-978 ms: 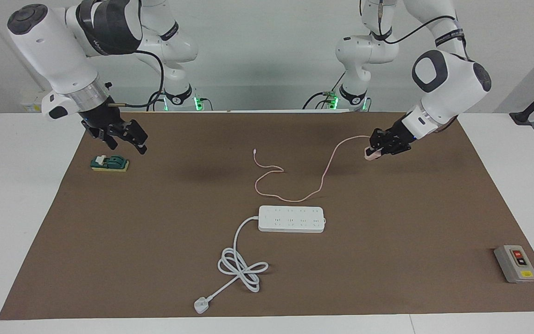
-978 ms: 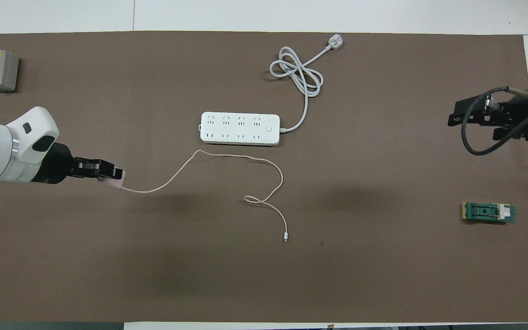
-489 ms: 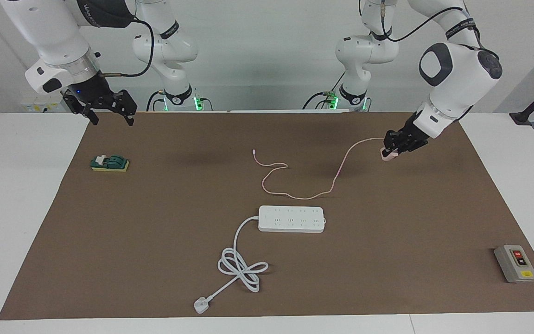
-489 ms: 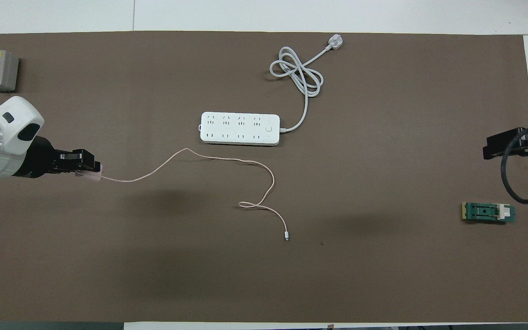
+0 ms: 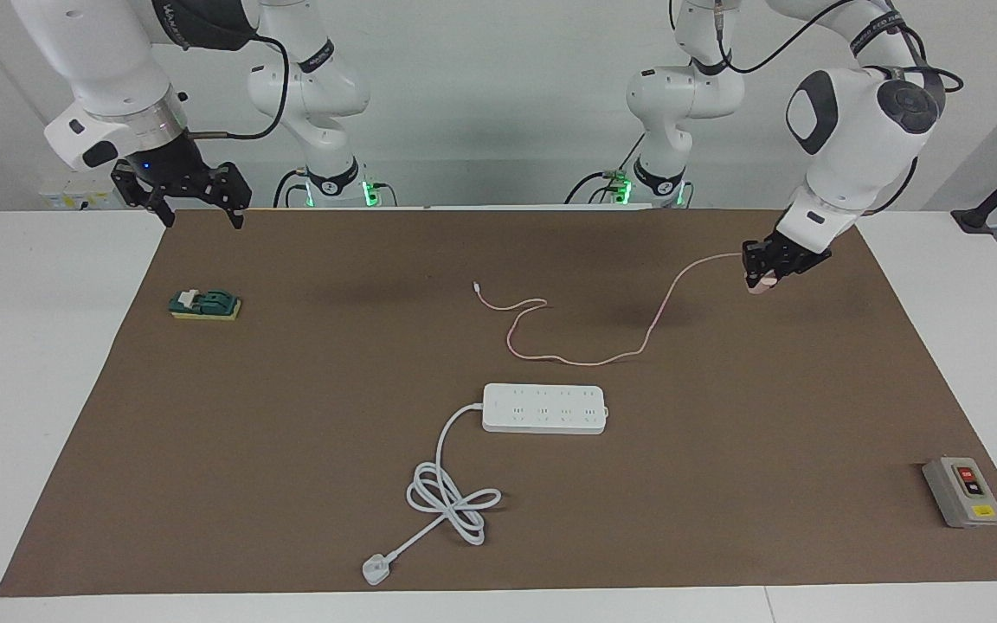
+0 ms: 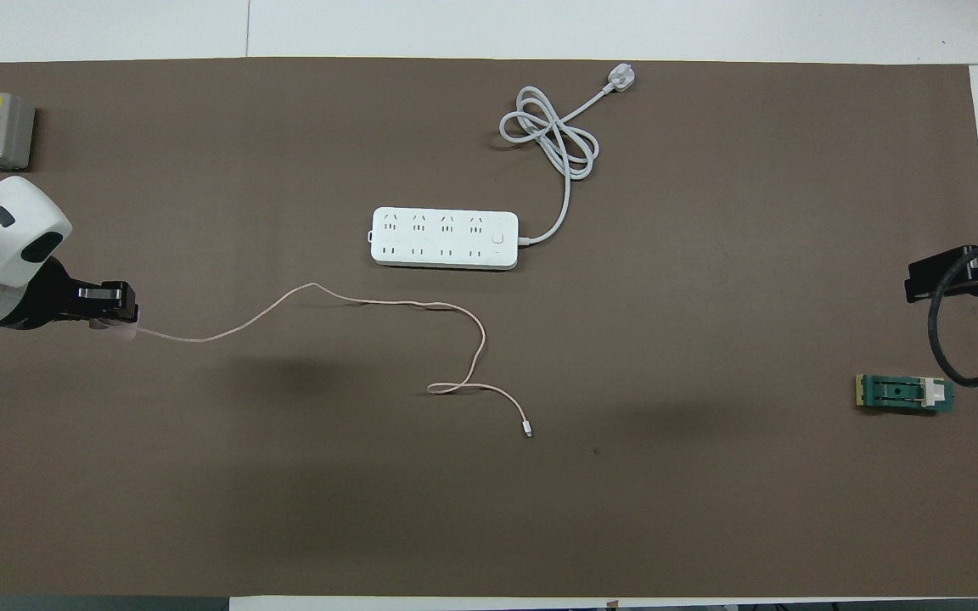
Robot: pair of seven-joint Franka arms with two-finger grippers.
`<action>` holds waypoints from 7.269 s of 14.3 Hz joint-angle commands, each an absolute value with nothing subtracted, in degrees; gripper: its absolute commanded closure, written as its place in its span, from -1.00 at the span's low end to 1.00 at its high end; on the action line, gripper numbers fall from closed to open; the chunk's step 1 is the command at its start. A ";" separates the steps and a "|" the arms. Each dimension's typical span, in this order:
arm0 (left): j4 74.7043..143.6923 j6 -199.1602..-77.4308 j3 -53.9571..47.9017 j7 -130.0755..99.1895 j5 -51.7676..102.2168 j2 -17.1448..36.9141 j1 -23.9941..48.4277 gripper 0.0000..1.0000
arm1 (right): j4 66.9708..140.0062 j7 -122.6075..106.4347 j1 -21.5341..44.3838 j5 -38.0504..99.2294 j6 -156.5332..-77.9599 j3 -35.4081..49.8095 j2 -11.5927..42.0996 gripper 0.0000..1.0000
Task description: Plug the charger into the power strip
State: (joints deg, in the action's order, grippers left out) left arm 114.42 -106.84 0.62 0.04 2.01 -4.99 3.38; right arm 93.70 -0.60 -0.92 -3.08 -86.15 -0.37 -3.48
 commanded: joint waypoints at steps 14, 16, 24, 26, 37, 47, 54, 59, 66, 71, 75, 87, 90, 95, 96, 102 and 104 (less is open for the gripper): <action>114.35 -114.43 -0.18 -69.90 0.88 -3.35 12.29 1.00 | 92.73 -1.93 -1.58 -3.08 -85.61 0.09 -3.43 -1.00; 112.51 -114.70 -0.09 -81.51 0.79 -0.72 14.93 1.00 | 92.72 -2.02 -1.76 -2.99 -85.69 0.00 -3.43 -1.00; 93.29 -113.12 0.17 -104.67 0.61 16.76 22.68 1.00 | 92.72 -2.20 -1.85 -2.99 -85.43 -0.26 -3.60 -1.00; 82.77 -109.10 0.61 -105.72 0.53 24.56 22.68 1.00 | 92.72 -2.11 -1.76 -2.90 -85.52 -0.26 -3.60 -1.00; 80.41 -107.05 1.58 -116.89 -1.49 31.73 29.17 1.00 | 92.81 -2.11 -1.76 -2.90 -85.52 -0.26 -3.60 -1.00; 89.03 -114.16 1.41 -112.43 -1.58 28.12 28.92 1.00 | 92.72 -2.11 -1.85 -2.90 -85.60 -0.26 -3.60 -1.00; 91.14 -116.54 1.41 -110.92 -1.58 27.86 28.21 1.00 | 92.72 -2.11 -1.85 -2.81 -85.61 -0.26 -3.60 -1.00; 92.11 -116.81 1.32 -111.09 -1.58 27.51 28.83 1.00 | 92.72 -2.11 -1.85 -2.81 -85.61 -0.26 -3.60 -1.00; 91.41 -117.51 1.41 -111.97 -1.49 28.04 30.94 1.00 | 92.72 -2.02 -1.76 -2.81 -85.61 -0.26 -3.60 -1.00; 91.41 -117.16 1.67 -112.41 -1.67 27.95 33.13 1.00 | 92.72 -2.02 -1.76 -2.81 -85.69 -0.26 -3.60 -1.00; 90.97 -115.32 1.76 -113.99 -3.07 28.04 34.36 1.00 | 92.72 -2.02 -1.76 -2.81 -85.69 -0.18 -3.60 -1.00; 89.65 -114.08 1.76 -120.41 -5.18 28.74 34.98 1.00 | 92.72 -2.02 -1.76 -2.81 -85.61 -0.26 -3.60 -1.00; 90.09 -115.31 1.67 -120.41 -5.36 28.83 34.81 1.00 | 92.72 -2.02 -1.76 -2.81 -85.69 -0.18 -3.60 -1.00; 92.89 -119.79 1.58 -120.32 -5.45 29.27 34.37 1.00 | 92.72 -2.02 -1.76 -2.81 -85.69 -0.18 -3.60 -1.00; 93.25 -120.66 1.58 -120.32 -5.45 29.35 34.37 1.00 | 92.72 -1.93 -1.76 -2.90 -85.61 -0.18 -3.60 -1.00; 92.72 -122.70 1.67 -120.32 -5.45 31.90 34.45 1.00 | 92.73 -1.93 -1.76 -2.81 -85.69 -0.18 -3.60 -1.00; 92.99 -122.26 1.67 -120.41 -5.45 31.99 34.89 1.00 | 92.72 -2.02 -1.76 -2.81 -85.69 -0.18 -3.60 -1.00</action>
State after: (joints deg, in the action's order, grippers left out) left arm 90.60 -117.66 2.85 -118.28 -7.91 29.49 32.66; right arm 93.13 -0.60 -0.94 -3.08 -86.15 -0.58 -3.48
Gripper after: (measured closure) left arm 0.687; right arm 0.000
